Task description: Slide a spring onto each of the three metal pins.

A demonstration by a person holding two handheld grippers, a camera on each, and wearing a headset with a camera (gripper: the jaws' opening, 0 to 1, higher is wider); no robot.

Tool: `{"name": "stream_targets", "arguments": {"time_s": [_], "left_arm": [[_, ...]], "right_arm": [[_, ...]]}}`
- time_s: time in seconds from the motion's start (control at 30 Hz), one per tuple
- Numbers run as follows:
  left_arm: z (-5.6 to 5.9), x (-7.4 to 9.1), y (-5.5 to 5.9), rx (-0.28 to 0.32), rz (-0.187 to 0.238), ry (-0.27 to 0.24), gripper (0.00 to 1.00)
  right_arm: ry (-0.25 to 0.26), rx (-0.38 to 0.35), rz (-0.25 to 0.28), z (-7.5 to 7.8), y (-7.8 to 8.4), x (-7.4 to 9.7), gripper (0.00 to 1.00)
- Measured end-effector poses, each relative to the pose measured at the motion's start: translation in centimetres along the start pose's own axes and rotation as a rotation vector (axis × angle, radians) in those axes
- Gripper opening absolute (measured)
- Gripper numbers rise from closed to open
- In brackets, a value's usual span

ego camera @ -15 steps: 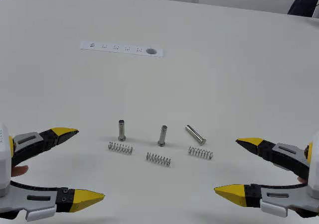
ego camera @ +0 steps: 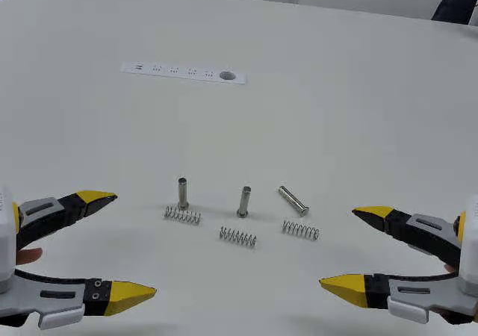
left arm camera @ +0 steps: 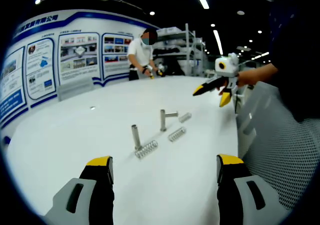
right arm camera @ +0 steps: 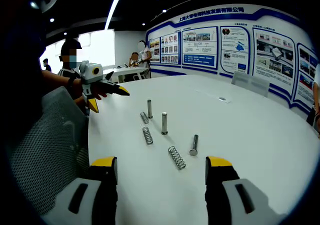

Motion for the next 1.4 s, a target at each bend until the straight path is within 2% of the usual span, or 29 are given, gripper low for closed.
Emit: {"name": "stream_targets", "arguments": {"time_s": [0.43,0.6,0.83,1.07,1.17,1.4], "left_arm": [[0.1,-0.1,-0.1,0.002,-0.003,0.003,0.86],[0.1,-0.1,0.0,0.007,-0.008,0.001,0.86],[0.2,-0.1,0.0,0.014,-0.003,-0.005,0.85],[0.4,-0.1,0.0,0.017,-0.001,-0.005,0.85],[0.5,-0.2,0.0,0.016,0.000,-0.002,0.85],[0.3,0.0,-0.1,0.020,0.006,-0.007,0.84]], "right_arm": [[0.001,-0.021,-0.001,-0.1,0.2,0.1,0.72],[0.002,-0.047,0.011,0.0,-0.4,0.1,0.70],[0.019,-0.065,0.002,0.3,-1.4,0.2,0.66],[0.045,-0.079,-0.026,1.6,-3.4,-0.5,0.58],[0.034,-0.087,-0.060,2.4,-4.1,-1.3,0.53],[0.051,-0.050,-0.141,3.3,-5.7,-2.9,0.44]]}}
Point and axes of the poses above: the centre of the closed fingertips' face, and the gripper's own axes: x roughly backward along the fingers, z roughly to its right, y roughly out of its underside, the point moved 9 cm from there along x, roughly backward along the fingers, and after that the axes turned 14 degrees about -z, right-handed, at the moved point
